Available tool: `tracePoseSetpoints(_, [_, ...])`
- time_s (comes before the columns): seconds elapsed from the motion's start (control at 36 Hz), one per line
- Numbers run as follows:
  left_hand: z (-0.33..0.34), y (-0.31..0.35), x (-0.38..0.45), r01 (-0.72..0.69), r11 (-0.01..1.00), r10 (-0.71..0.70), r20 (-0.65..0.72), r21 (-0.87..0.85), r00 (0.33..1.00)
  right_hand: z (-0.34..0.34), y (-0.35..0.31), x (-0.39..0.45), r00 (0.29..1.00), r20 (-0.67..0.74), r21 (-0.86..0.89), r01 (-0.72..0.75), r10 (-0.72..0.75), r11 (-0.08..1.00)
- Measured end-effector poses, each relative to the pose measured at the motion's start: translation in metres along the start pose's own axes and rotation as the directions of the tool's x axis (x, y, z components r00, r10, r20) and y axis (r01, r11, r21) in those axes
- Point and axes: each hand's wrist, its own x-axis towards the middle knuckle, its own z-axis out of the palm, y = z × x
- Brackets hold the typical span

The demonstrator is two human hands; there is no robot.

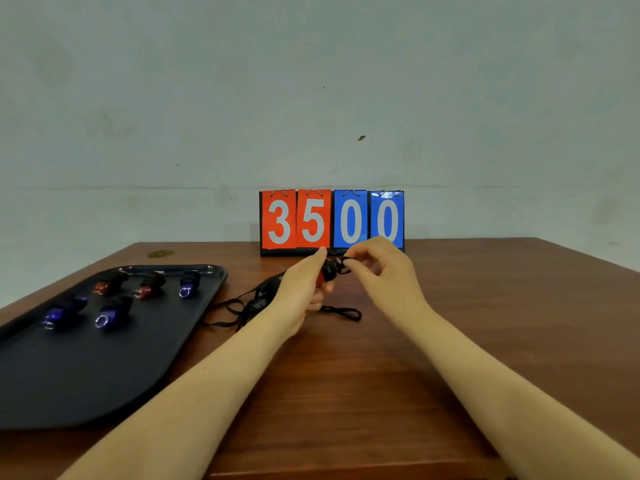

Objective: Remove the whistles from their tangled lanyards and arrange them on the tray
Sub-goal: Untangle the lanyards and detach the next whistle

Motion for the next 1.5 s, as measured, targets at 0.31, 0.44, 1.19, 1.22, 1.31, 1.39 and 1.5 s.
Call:
tracePoseSetpoints(0.31, [0.006, -0.001, -0.002, 0.042, 0.998, -0.04, -0.035, 0.048, 0.999, -0.002, -0.003, 0.002, 0.96, 0.136, 0.272, -0.275, 0.246, 0.922])
tracePoseSetpoints(0.44, [0.006, 0.0, -0.004, 0.022, 0.998, -0.02, 0.038, -0.06, 0.999, -0.001, 0.0, 0.002, 0.909, 0.202, 0.433, -0.417, 0.365, 0.799])
tracePoseSetpoints(1.19, [0.01, -0.002, 0.0, -0.045, 0.863, 0.086, -0.059, 0.504, 0.995, 0.004, 0.003, 0.003, 0.89, 0.168, 0.22, -0.453, 0.424, 0.864])
tracePoseSetpoints(1.22, [0.01, -0.004, 0.001, -0.021, 0.885, 0.059, -0.067, 0.465, 0.996, 0.004, 0.003, 0.003, 0.877, 0.177, 0.227, -0.479, 0.447, 0.848])
tracePoseSetpoints(1.31, [0.009, -0.008, 0.006, 0.071, 0.95, -0.036, -0.119, 0.303, 0.992, 0.002, 0.004, 0.003, 0.827, 0.246, 0.301, -0.562, 0.506, 0.771])
tracePoseSetpoints(1.39, [0.007, -0.011, 0.009, 0.11, 0.992, -0.104, -0.094, 0.06, 0.99, -0.001, 0.003, 0.002, 0.808, 0.309, 0.369, -0.588, 0.502, 0.72])
tracePoseSetpoints(1.5, [0.005, -0.011, 0.003, 0.128, 0.959, -0.12, 0.046, -0.252, 0.992, -0.002, -0.001, 0.004, 0.836, 0.309, 0.405, -0.548, 0.454, 0.732])
